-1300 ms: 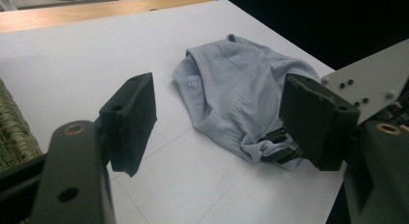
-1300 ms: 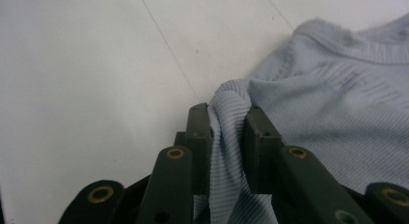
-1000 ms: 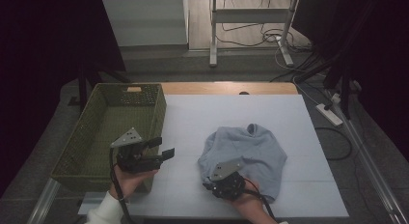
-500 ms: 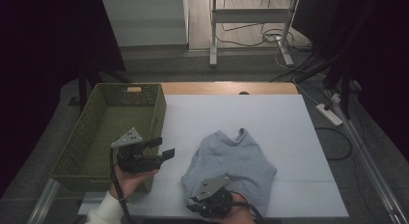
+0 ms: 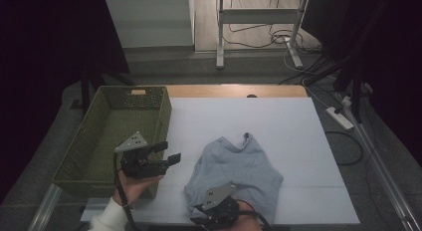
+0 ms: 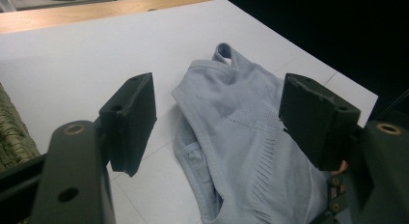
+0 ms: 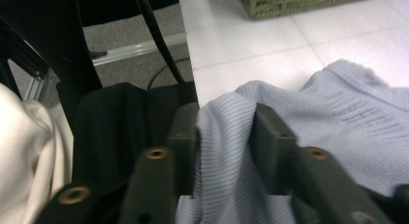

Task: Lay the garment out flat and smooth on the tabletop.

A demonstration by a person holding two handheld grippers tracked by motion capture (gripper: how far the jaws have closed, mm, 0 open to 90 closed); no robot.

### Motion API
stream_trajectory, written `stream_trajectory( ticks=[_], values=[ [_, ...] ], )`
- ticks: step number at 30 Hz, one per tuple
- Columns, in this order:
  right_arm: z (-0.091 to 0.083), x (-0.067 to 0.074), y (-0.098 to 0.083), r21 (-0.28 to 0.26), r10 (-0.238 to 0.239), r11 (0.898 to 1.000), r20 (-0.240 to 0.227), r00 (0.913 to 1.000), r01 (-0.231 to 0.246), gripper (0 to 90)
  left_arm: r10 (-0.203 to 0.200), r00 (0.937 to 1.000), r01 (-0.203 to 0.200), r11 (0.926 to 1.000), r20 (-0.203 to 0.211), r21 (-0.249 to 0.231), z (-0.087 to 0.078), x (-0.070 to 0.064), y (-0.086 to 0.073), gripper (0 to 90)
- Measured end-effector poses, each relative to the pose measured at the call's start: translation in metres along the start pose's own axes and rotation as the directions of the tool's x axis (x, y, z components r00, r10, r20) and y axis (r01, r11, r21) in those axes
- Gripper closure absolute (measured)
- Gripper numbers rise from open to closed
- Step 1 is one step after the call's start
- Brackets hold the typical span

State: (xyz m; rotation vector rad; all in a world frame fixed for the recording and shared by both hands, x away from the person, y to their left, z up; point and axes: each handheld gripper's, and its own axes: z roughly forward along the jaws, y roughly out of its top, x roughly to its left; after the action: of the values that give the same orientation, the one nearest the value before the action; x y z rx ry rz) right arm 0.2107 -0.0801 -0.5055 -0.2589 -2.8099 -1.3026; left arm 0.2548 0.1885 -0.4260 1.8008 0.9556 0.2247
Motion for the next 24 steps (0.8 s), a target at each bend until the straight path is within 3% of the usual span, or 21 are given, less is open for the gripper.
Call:
stream_trajectory(
  ticks=[6,11,15,17,19,21,24],
  values=[
    [-0.028,-0.006,0.003,-0.121,0.039,0.992,0.035,0.9986,-0.035,50.1,-0.006,1.0,0.006,1.0,0.002,-0.001,0.001,0.0,0.0,29.4],
    [-0.059,-0.022,-0.001,-0.187,0.099,0.98,0.128,0.9868,-0.074,49.0,-0.009,1.0,0.009,1.0,0.004,-0.001,0.003,0.0,0.001,29.4],
    [-0.078,-0.041,-0.011,-0.194,0.138,0.976,0.225,0.9645,-0.094,48.9,-0.011,0.9999,0.011,0.9999,0.01,0.004,0.007,-0.001,0.001,29.5],
    [-0.086,-0.052,-0.016,-0.188,0.163,0.976,0.282,0.9456,-0.112,48.9,-0.011,0.9999,0.011,0.9999,0.012,0.008,0.009,-0.002,0.002,29.4],
    [-0.092,-0.06,-0.021,-0.19,0.181,0.974,0.313,0.9323,-0.125,48.7,-0.006,0.9999,0.005,0.9999,0.012,0.012,0.01,-0.003,0.002,29.4],
    [-0.098,-0.071,-0.027,-0.192,0.207,0.97,0.353,0.9123,-0.146,47.9,-0.006,0.9999,0.006,0.9999,0.013,0.011,0.01,-0.003,0.002,29.4],
    [-0.105,-0.083,-0.033,-0.202,0.243,0.964,0.387,0.8897,-0.175,47.8,-0.008,0.9999,0.008,0.9999,0.013,0.009,0.01,-0.003,0.002,29.4]
  ],
)
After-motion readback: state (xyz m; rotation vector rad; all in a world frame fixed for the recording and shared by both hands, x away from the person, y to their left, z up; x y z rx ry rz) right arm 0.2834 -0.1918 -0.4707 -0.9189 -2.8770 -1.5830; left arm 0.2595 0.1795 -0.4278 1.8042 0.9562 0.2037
